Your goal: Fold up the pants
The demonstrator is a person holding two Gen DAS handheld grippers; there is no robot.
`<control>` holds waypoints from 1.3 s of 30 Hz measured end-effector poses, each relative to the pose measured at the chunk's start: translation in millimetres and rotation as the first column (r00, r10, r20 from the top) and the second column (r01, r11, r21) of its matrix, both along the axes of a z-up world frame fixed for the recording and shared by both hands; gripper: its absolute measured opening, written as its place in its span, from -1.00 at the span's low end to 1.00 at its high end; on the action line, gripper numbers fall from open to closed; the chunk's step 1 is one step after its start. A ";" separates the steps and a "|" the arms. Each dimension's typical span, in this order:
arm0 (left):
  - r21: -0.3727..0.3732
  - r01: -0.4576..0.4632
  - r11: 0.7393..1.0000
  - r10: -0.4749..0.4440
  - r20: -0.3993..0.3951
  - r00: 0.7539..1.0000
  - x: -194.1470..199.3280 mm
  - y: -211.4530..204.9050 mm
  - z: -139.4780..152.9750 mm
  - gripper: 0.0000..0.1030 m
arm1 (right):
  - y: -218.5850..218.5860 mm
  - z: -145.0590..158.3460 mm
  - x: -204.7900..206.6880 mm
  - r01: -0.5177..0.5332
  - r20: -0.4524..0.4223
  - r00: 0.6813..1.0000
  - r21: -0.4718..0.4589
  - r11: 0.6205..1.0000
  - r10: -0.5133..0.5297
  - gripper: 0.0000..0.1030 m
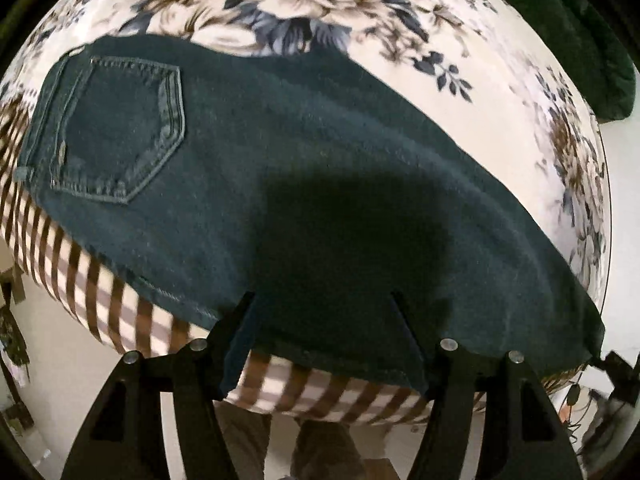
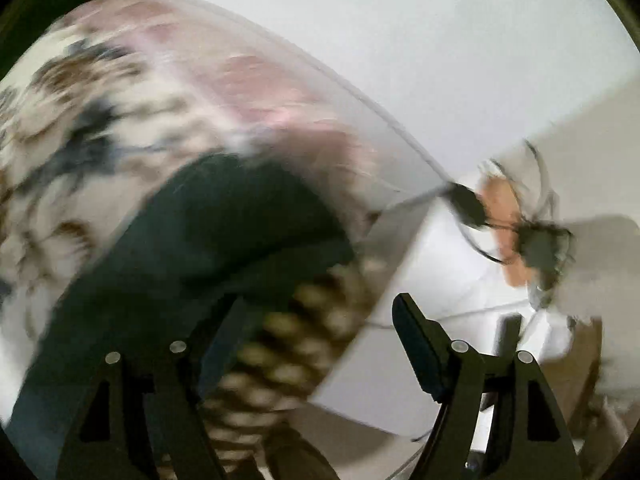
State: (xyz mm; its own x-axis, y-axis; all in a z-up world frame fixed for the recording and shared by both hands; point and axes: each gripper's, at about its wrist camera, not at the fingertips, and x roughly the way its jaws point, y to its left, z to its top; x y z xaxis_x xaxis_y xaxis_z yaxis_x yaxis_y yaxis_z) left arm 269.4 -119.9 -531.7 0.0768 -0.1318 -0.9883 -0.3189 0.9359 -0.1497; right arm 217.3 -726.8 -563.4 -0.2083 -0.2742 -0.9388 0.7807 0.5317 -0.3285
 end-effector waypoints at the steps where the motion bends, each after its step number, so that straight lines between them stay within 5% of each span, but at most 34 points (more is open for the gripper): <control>1: -0.001 -0.002 1.000 0.002 -0.004 1.000 -1.2 -1.0 0.1 0.20 | -10.7 4.4 -10.4 0.035 0.041 0.999 0.013 0.999 -0.035 0.51; 6: 0.012 -0.011 1.000 0.011 -0.019 1.000 -4.7 -2.1 -0.5 0.20 | -21.9 17.8 -32.4 0.107 0.321 0.927 0.276 0.955 -0.196 0.51; 8: 0.016 -0.028 0.999 0.028 -0.027 0.999 -6.4 2.7 -1.8 0.20 | -12.6 17.7 -29.2 0.079 0.359 0.910 0.337 0.938 -0.206 0.51; 11: 0.026 -0.070 0.997 0.071 -0.040 0.997 -14.7 21.2 -2.5 0.20 | 9.4 -3.0 -25.9 0.053 0.321 0.930 0.358 0.932 -0.176 0.48; 12: 0.025 -0.093 0.995 0.095 -0.044 0.995 -17.1 28.6 -3.3 0.20 | 16.1 -11.6 -27.3 0.057 0.321 0.929 0.370 0.927 -0.185 0.02; 13: 0.026 -0.122 0.992 0.124 -0.051 0.991 -18.6 36.3 -4.6 0.20 | 18.2 -20.9 -25.7 0.065 0.313 0.929 0.389 0.919 -0.198 -0.90; 15: 0.018 -0.185 0.983 0.186 -0.059 0.981 -23.1 54.0 -5.4 0.20 | 23.7 -31.3 -25.2 0.070 0.274 0.946 0.354 0.933 -0.175 -0.89; 18: -0.005 -0.305 0.952 0.305 -0.056 0.951 -31.2 88.7 -4.4 0.20 | 27.4 -24.5 -19.1 0.001 0.165 0.986 0.149 0.989 -0.026 -0.89; 20: -0.019 -0.360 0.933 0.359 -0.052 0.932 -35.1 108.3 -4.2 0.20 | 31.7 -19.5 -21.2 -0.013 0.153 0.988 0.171 0.985 -0.014 -0.81; 23: -0.041 -0.433 0.901 0.431 -0.044 0.901 -39.6 135.6 -9.2 0.20 | 66.4 -0.5 -23.4 -0.081 0.228 0.973 0.289 0.954 0.013 -0.17; 24: -0.048 -0.455 0.889 0.453 -0.051 0.890 -40.5 143.1 -13.0 0.20 | 90.5 5.5 -24.1 -0.122 0.258 0.966 0.341 0.932 0.031 0.09; 26: -0.093 -0.518 0.851 0.513 -0.069 0.856 -43.1 157.5 -20.2 0.18 | 130.1 5.5 -25.0 -0.161 0.299 0.954 0.445 0.881 0.024 0.10; 30: -0.131 -0.572 0.810 0.569 -0.061 0.820 -51.0 179.3 -30.2 0.17 | 226.7 -18.8 -23.2 -0.175 0.314 0.946 0.710 0.682 -0.083 0.10; 32: -0.139 -0.578 0.804 0.579 -0.036 0.814 -53.6 185.9 -34.1 -0.16 | 270.9 -35.1 -21.4 -0.178 0.299 0.949 0.764 0.620 -0.096 0.10; 35: -0.145 -0.566 0.812 0.573 0.010 0.819 -61.0 193.5 -34.0 -0.57 | 313.5 -59.4 -15.2 -0.174 0.267 0.962 0.772 0.611 -0.062 -0.12; 36: -0.152 -0.559 0.815 0.569 0.025 0.822 -63.5 190.6 -34.3 -0.61 | 320.4 -68.5 -12.0 -0.156 0.251 0.966 0.763 0.628 -0.066 -0.61; 37: -0.171 -0.546 0.820 0.559 0.037 0.828 -67.6 193.3 -30.9 -0.66 | 323.3 -72.0 -14.6 -0.138 0.250 0.964 0.756 0.639 -0.087 -0.89; 39: -0.201 -0.533 0.822 0.552 0.049 0.832 -66.7 203.6 -20.3 -0.70 | 323.4 -69.3 -18.7 -0.112 0.248 0.963 0.728 0.676 -0.108 -0.95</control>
State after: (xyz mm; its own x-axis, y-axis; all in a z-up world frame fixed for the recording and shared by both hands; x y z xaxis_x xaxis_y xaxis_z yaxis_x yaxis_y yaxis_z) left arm 202.7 83.7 -552.0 0.2837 -0.2055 -0.9366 -0.7419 0.5718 -0.3502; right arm 198.6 -403.3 -632.6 0.0611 0.5214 -0.8511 0.7729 0.5149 0.3709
